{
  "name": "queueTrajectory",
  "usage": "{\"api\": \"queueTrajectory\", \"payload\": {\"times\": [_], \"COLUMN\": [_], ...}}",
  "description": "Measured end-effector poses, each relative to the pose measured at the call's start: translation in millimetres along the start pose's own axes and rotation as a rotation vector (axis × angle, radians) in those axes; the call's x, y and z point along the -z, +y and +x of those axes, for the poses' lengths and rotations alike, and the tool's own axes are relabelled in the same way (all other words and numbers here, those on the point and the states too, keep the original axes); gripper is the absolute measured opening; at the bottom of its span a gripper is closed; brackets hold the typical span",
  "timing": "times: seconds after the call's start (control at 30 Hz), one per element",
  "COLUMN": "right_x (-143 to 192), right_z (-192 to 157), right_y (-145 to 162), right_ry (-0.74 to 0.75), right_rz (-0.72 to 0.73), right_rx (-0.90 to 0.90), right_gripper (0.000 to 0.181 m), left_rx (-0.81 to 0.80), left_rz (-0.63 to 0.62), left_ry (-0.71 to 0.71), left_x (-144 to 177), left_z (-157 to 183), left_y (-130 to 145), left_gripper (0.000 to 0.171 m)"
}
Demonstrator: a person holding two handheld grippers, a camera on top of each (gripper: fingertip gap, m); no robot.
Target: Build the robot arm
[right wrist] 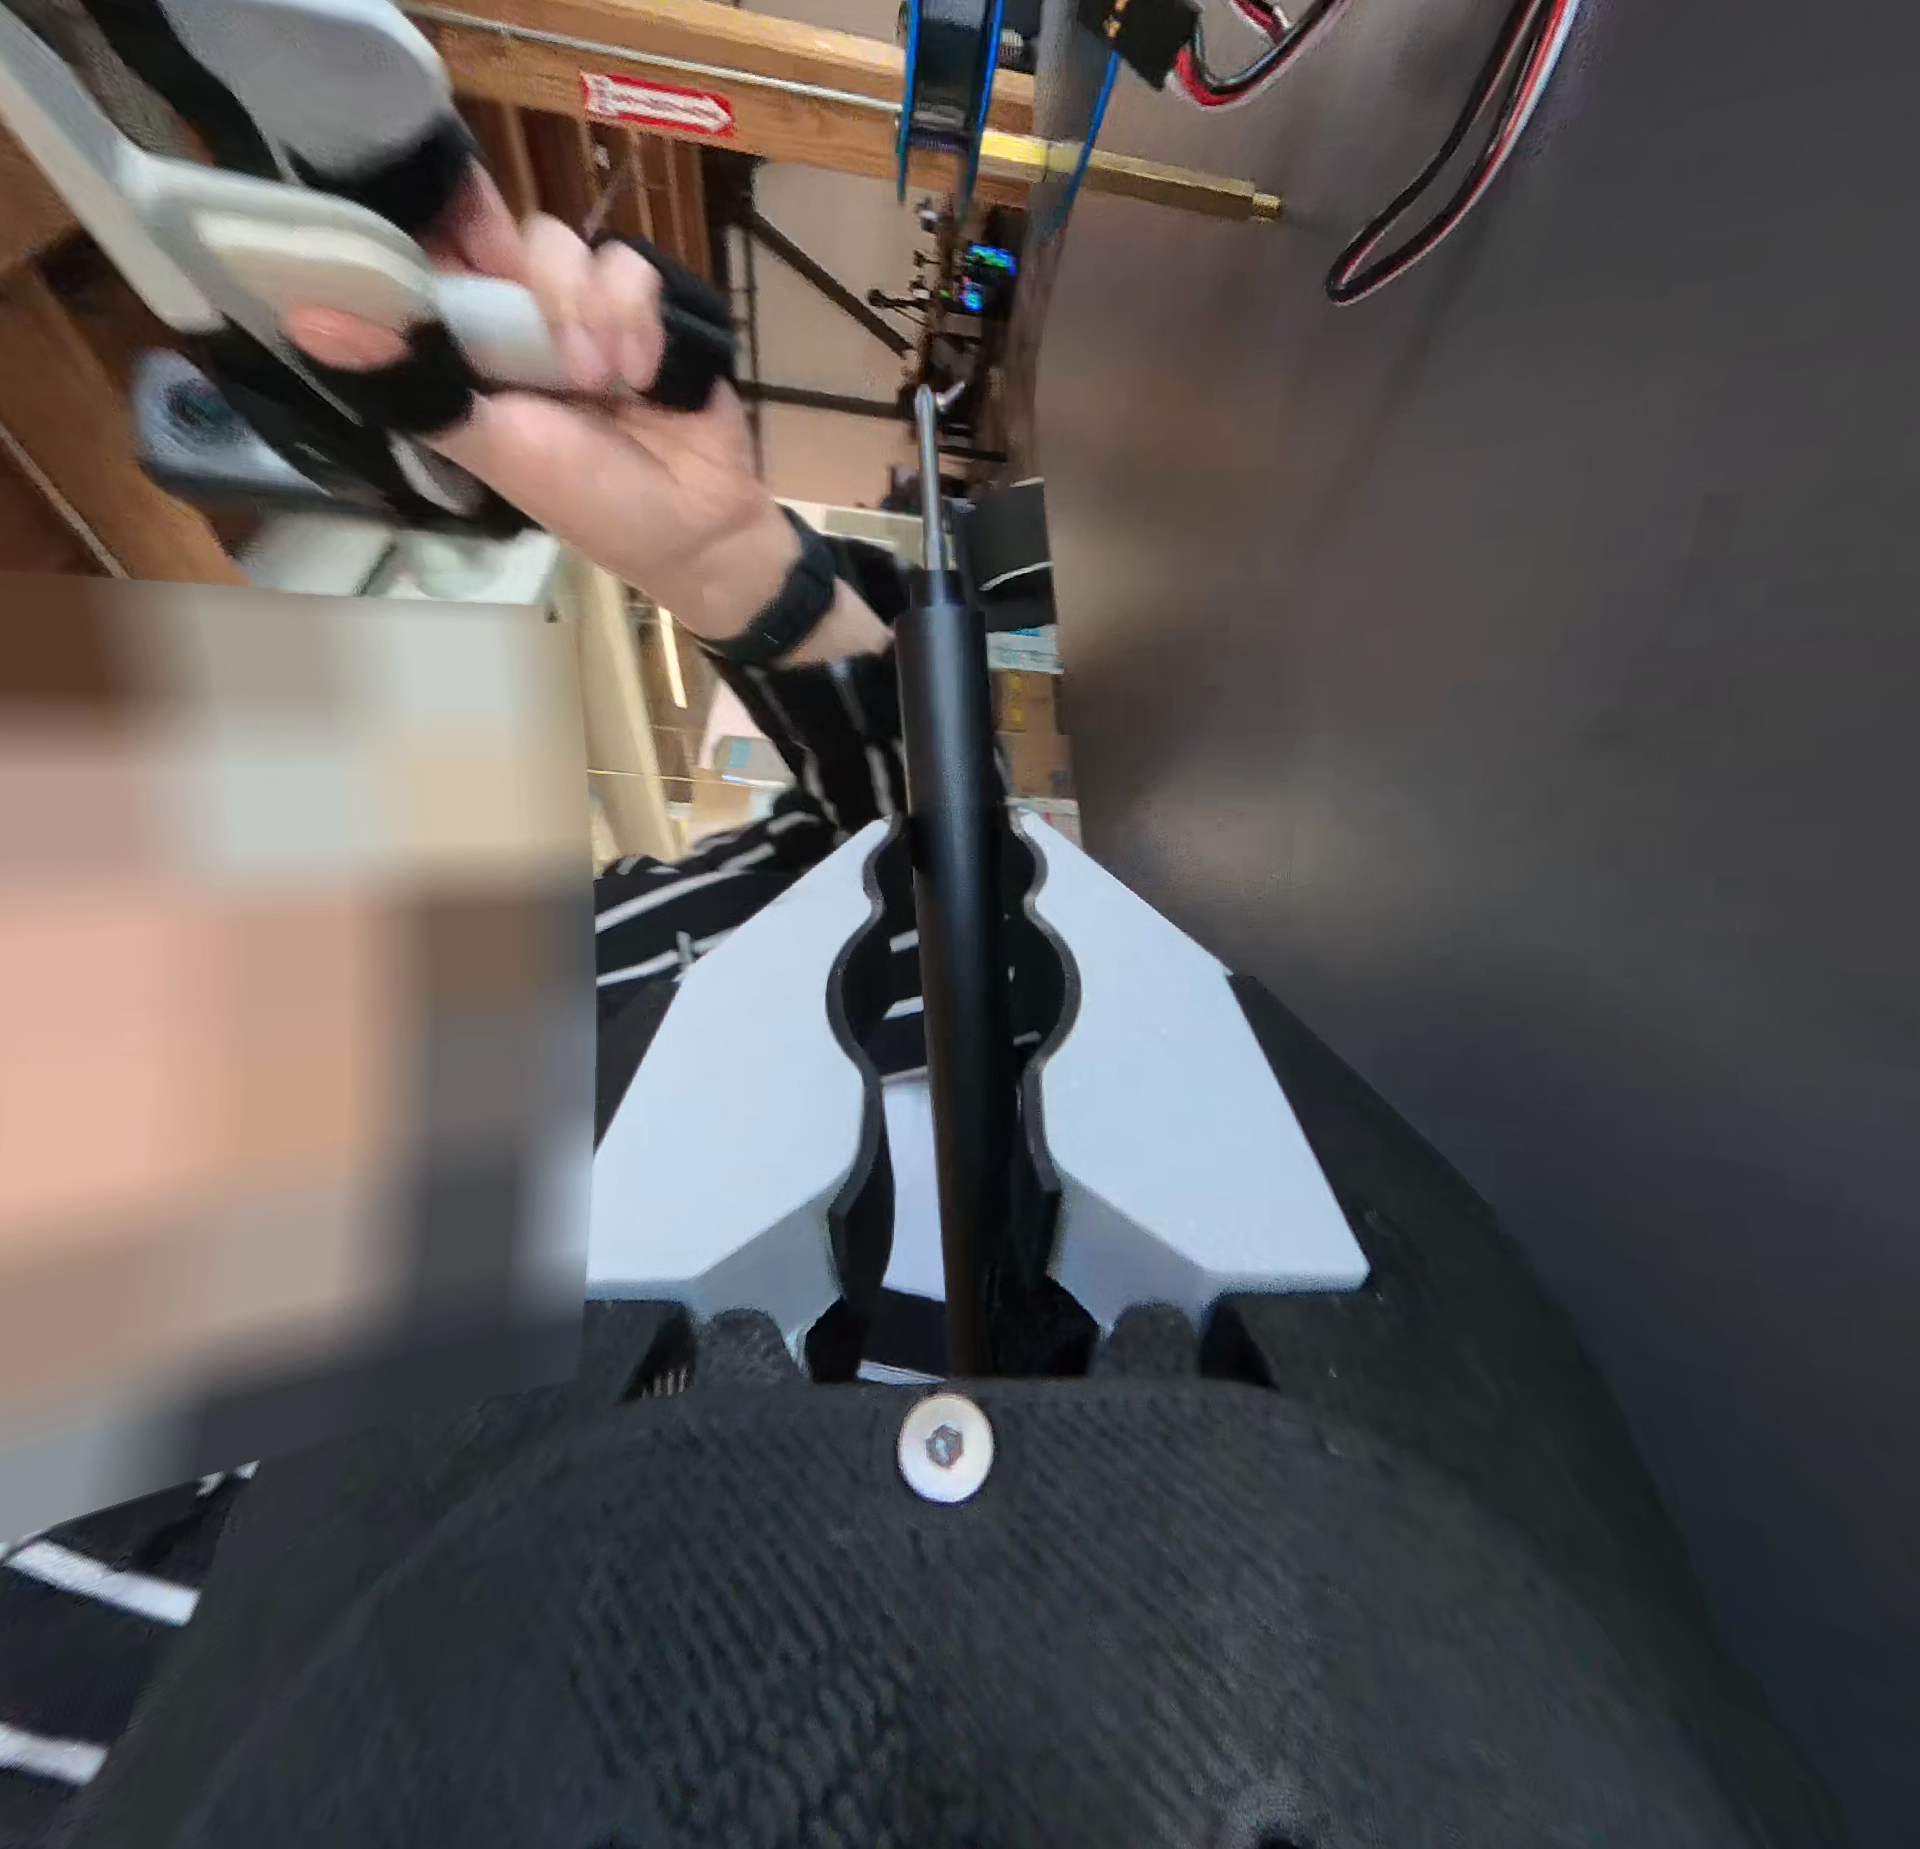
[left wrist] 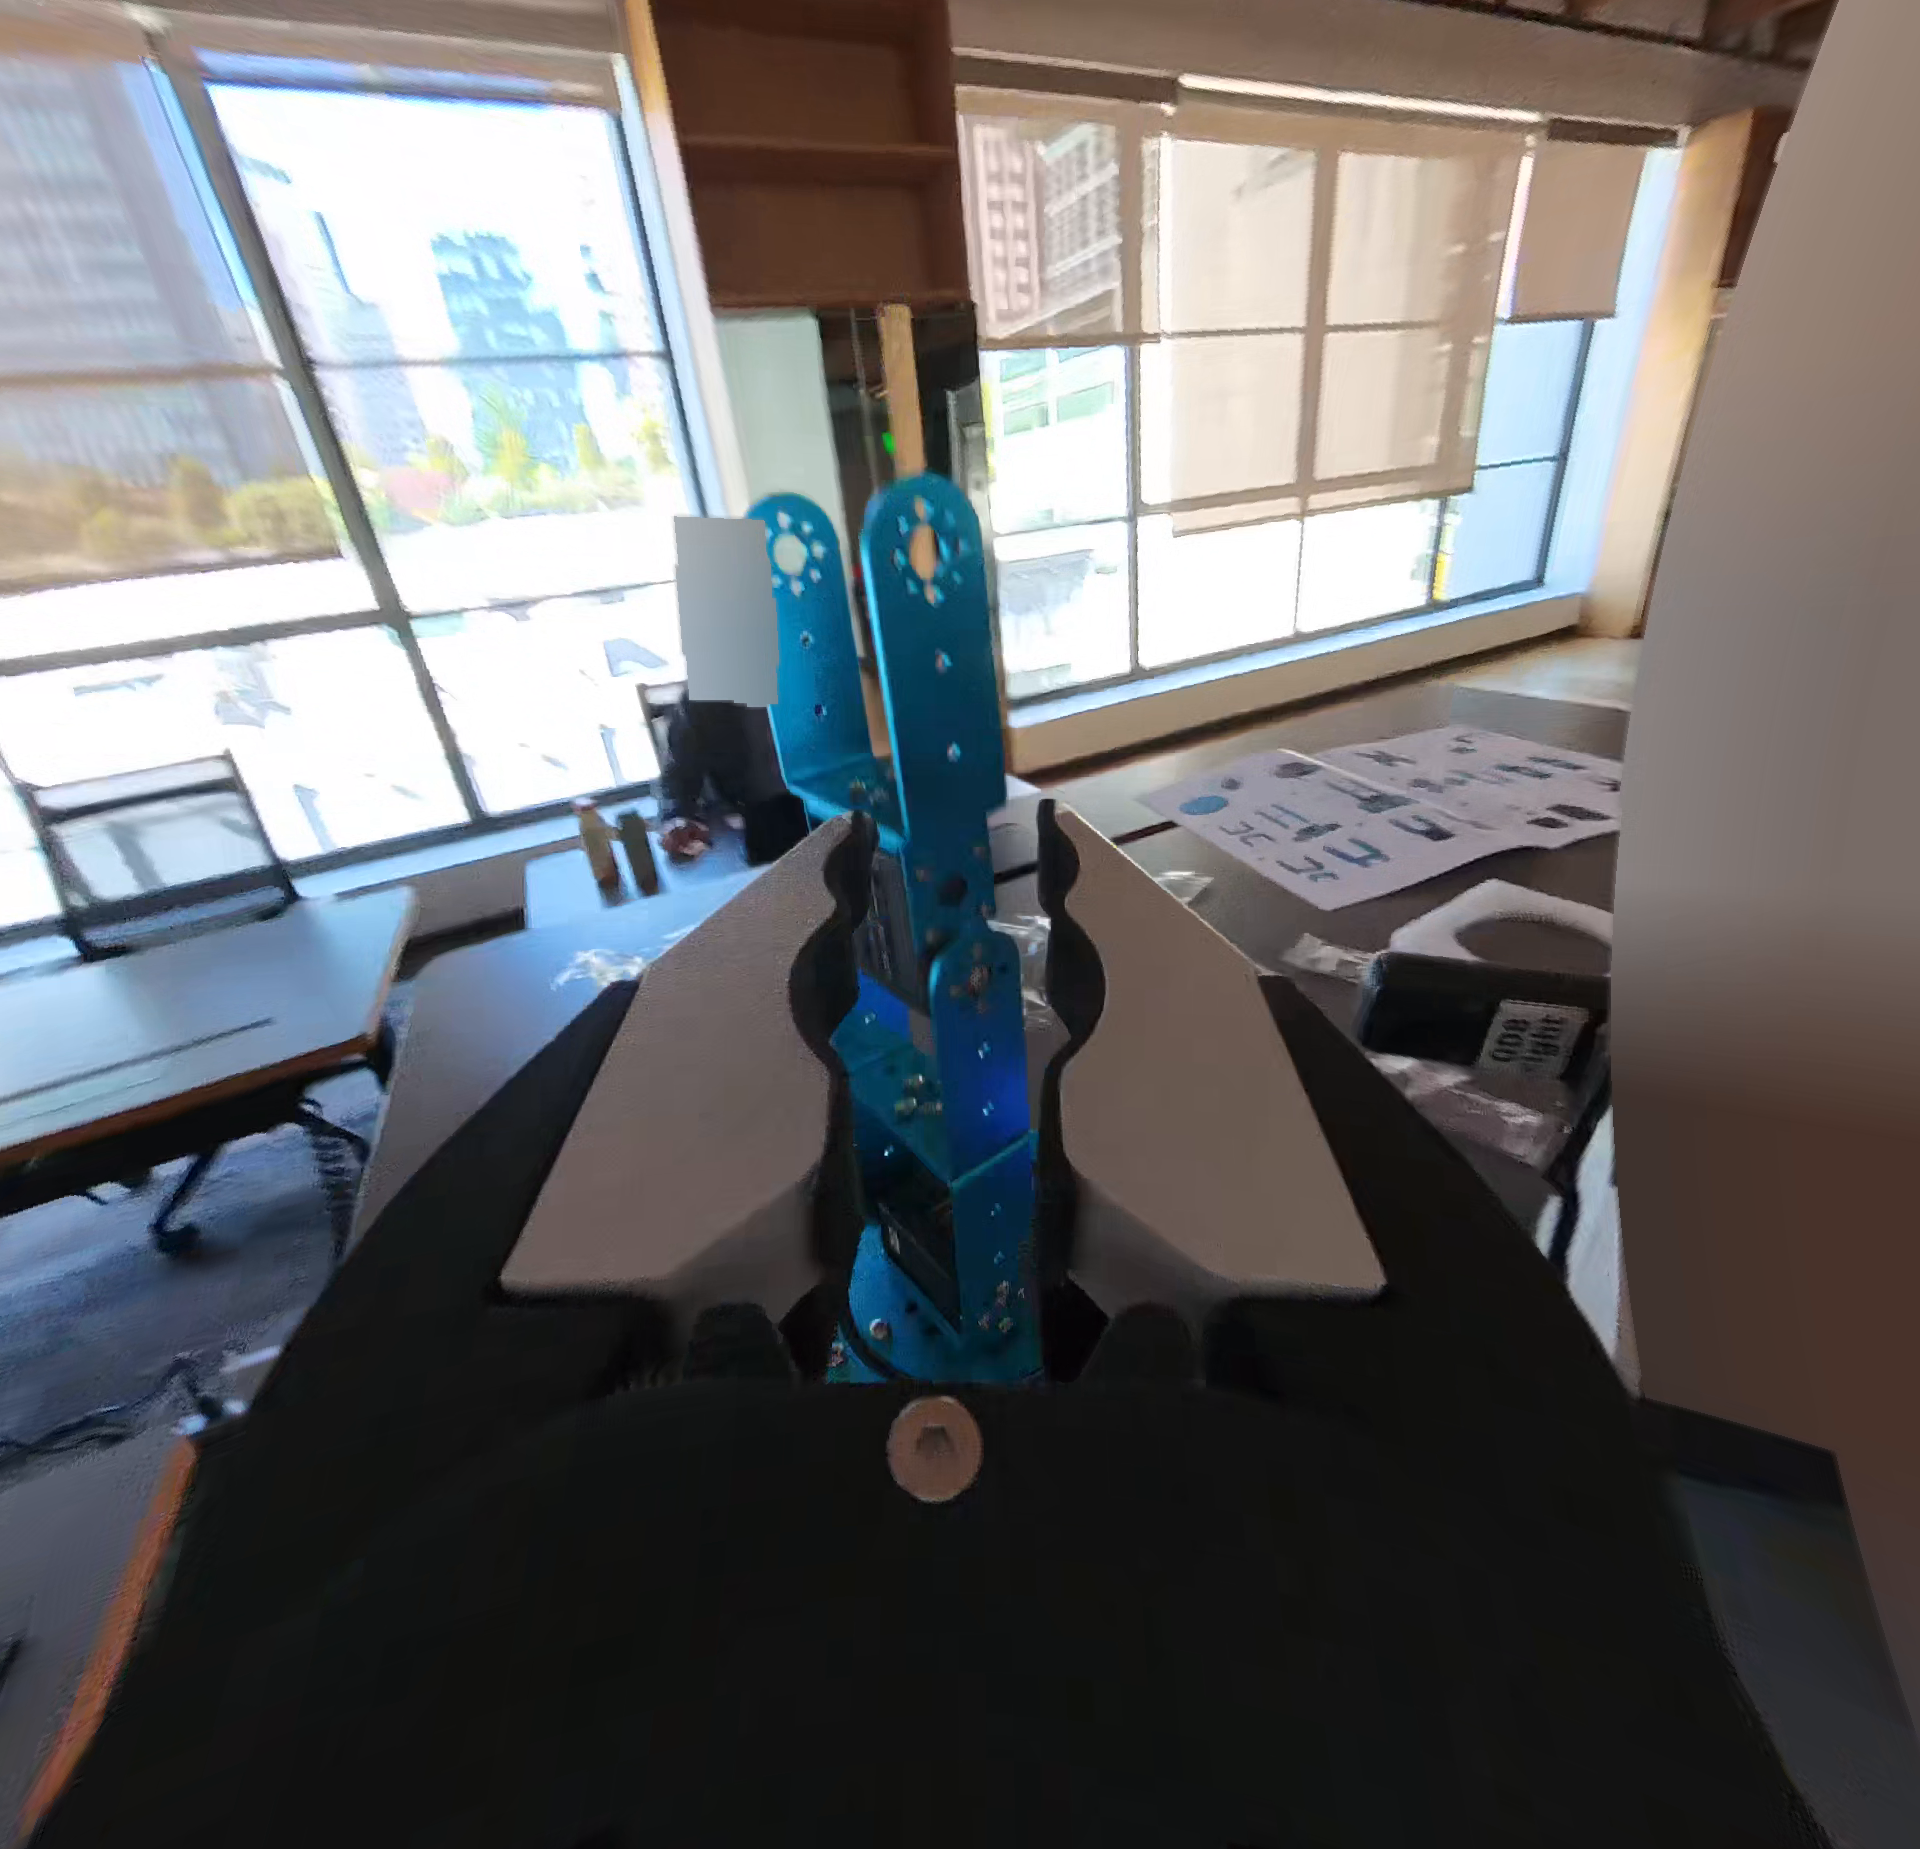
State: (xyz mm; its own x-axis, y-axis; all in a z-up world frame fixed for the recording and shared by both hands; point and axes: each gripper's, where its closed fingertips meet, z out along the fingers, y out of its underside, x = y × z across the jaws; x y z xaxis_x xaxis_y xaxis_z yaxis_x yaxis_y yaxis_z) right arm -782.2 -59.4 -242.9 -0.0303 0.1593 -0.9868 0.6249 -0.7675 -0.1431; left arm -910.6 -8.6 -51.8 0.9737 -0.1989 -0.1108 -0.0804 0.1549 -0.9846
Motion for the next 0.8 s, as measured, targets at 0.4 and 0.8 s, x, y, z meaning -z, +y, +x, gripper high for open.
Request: {"api": "queueTrajectory", "payload": {"times": [0.4, 0.8], "right_x": [40.8, 85.0], "right_z": [22.0, 57.3], "right_y": [10.6, -0.3], "right_ry": [0.467, 0.813], "right_rz": [-0.387, -0.365], "right_rx": [0.329, 0.33], "right_gripper": [0.017, 0.017], "left_rx": [0.233, 0.316], "left_rz": [-0.326, -0.504], "left_ry": [0.01, 0.231], "left_x": [88.8, 125.4], "left_z": [-1.6, -17.1], "left_y": [63.1, 120.2], "left_gripper": [0.048, 0.049]}}
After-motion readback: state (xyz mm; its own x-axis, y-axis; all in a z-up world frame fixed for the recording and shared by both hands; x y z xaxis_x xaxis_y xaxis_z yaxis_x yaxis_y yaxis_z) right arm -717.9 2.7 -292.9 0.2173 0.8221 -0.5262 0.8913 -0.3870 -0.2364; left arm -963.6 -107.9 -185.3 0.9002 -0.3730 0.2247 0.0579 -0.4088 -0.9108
